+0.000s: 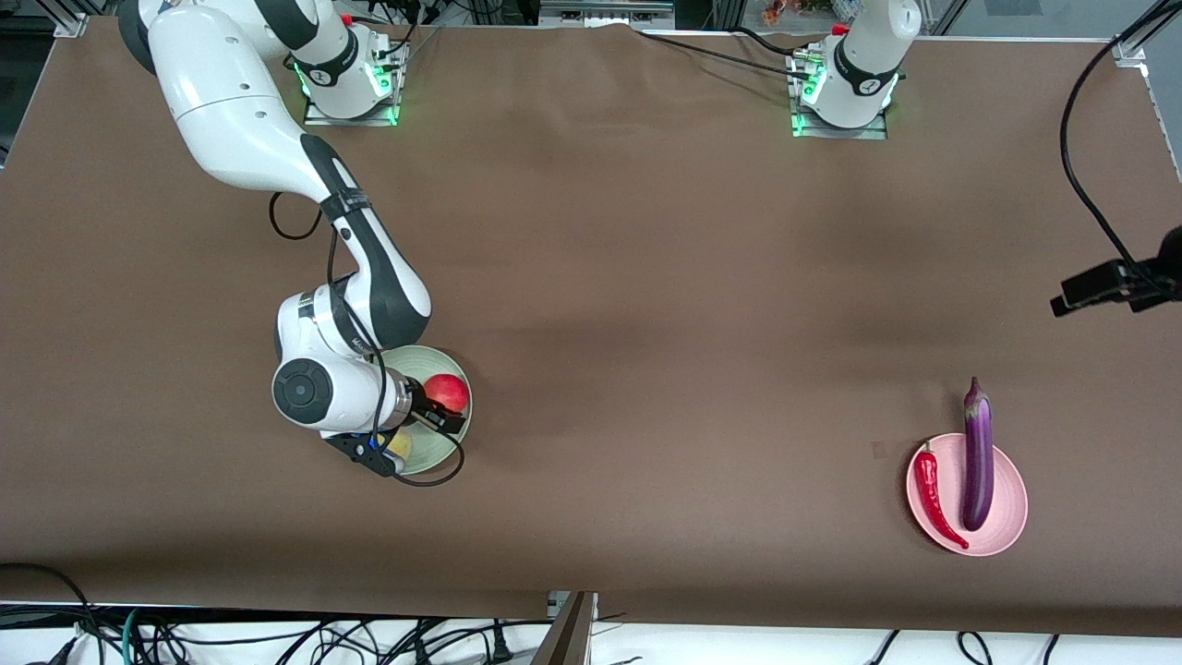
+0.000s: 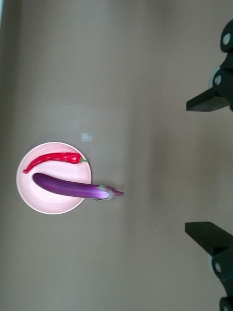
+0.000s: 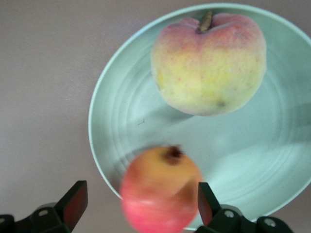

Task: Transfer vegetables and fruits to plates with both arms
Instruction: 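Carry the red apple onto the green plate while the left gripper withdraws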

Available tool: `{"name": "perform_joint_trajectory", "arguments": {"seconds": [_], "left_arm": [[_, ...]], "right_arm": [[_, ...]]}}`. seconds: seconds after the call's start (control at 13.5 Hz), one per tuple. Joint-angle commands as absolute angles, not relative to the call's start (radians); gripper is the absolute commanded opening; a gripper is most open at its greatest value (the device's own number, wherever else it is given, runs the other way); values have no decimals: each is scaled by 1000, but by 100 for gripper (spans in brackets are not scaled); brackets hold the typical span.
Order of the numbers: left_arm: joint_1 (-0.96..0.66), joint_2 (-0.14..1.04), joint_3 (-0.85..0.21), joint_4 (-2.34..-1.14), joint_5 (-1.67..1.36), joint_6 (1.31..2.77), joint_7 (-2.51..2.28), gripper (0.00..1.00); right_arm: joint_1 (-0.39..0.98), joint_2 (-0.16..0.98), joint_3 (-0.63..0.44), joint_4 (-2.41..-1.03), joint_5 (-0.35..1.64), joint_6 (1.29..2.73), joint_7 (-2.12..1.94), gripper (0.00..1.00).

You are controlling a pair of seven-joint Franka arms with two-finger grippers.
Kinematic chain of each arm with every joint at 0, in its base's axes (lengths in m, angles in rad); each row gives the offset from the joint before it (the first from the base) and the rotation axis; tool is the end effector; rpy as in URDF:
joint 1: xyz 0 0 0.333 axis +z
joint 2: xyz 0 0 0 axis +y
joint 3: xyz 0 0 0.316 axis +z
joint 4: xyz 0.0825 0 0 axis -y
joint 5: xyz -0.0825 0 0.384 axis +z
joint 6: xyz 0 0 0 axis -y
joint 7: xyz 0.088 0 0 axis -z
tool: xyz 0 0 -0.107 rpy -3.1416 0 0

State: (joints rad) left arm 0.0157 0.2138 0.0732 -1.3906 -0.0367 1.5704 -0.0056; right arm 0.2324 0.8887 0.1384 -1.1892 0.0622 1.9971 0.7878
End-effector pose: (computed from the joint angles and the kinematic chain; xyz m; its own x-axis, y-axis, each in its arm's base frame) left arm 0.6167 0.0461 0.5842 0.9951 0.0932 -0.0336 0.0939 -0.9954 0.0210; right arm 0.7102 0.2494 0.2446 0.8711 -0.4609 -0.1699 -0.4756 -0.8778 -0.0576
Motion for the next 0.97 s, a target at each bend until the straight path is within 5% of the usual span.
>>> {"name": "perform_joint_trajectory", "arguments": {"seconds": [0.0,0.52,0.89], "left_arm": [[20,124,3,-1511,50,1562,-44,100],[20,156,3,-1494,51,1523,-35,100],[20,156,3,-1486,51,1517,-38,100]], "right_arm": [[232,809,132,-1213,51,1984,776,100],[232,521,78,-1224,46,1676,594,100],[232,174,-41,-1513,38,1621,208,100]]}}
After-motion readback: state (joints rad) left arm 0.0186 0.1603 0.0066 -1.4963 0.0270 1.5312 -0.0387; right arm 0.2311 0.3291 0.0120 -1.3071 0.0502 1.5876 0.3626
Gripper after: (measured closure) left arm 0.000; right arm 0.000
